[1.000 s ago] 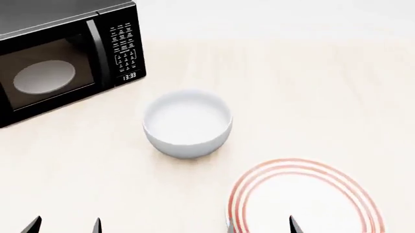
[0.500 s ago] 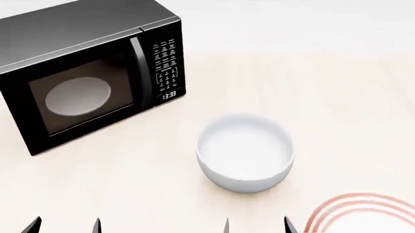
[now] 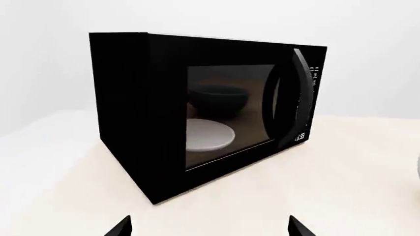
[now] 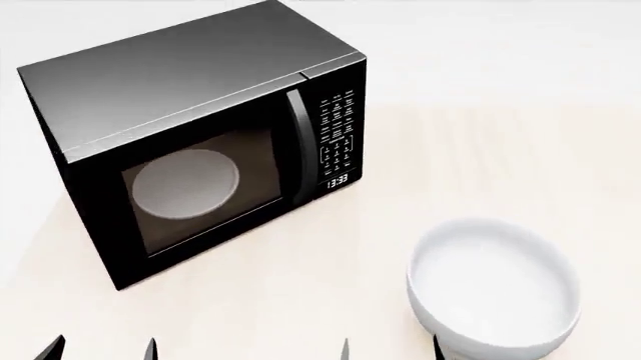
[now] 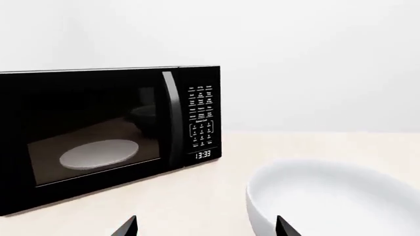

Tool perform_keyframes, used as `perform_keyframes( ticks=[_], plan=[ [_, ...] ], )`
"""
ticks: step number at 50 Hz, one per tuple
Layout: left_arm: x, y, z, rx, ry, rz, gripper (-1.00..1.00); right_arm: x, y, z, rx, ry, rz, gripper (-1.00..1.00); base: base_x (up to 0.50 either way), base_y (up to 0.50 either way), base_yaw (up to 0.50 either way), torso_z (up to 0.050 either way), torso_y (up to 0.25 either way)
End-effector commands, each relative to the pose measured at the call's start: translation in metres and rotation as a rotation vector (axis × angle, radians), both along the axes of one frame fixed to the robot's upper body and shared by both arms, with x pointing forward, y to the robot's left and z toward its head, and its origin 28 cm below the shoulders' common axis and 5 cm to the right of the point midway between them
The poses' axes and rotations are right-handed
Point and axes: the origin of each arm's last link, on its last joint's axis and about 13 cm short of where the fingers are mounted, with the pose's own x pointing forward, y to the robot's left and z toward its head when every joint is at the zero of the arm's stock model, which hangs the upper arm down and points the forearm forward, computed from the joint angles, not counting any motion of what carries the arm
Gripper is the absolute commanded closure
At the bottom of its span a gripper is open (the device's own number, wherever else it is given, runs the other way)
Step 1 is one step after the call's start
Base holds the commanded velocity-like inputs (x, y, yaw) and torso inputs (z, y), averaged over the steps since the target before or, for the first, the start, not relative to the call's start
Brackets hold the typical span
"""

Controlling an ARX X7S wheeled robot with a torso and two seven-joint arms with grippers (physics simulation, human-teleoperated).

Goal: Open the microwave.

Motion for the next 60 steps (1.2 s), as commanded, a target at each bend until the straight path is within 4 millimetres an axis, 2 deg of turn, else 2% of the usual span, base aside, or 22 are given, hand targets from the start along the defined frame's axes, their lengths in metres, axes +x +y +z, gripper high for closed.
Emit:
perform_keyframes(
  ticks=[1, 14, 19, 29, 38, 60],
  plan=[
    [0.0, -0.001, 0.0, 0.0, 0.0, -0.003, -1.0, 0.0, 0.0, 0.0, -0.002, 0.001, 0.004, -1.0, 0.25, 0.38, 0.0, 0.0, 0.0],
    [-0.002, 0.0, 0.0, 0.0, -0.001, -0.004, -1.0, 0.001, 0.001, -0.002, 0.001, 0.005, 0.013, -1.0, 0.26, 0.38, 0.0, 0.0, 0.001],
    [-0.002, 0.0, 0.001, -0.002, -0.002, -0.004, -1.0, 0.001, 0.002, -0.002, 0.027, 0.011, 0.017, -1.0, 0.42, 0.12, 0.0, 0.0, 0.0],
    [-0.002, 0.001, 0.004, -0.018, -0.004, -0.004, -1.0, 0.001, 0.003, 0.003, 0.063, 0.014, 0.049, -1.0, 0.0, 0.0, 0.0, 0.0, 0.0],
    [-0.006, -0.001, 0.007, -0.008, -0.023, -0.009, -1.0, 0.014, -0.004, 0.035, 0.006, -0.007, 0.036, -1.0, 0.0, 0.0, 0.0, 0.0, -0.036],
    [-0.005, 0.002, 0.011, -0.022, -0.035, -0.001, -1.0, 0.038, -0.003, 0.064, -0.047, -0.035, 0.05, -1.0, 0.0, 0.0, 0.0, 0.009, -0.165]
  ],
)
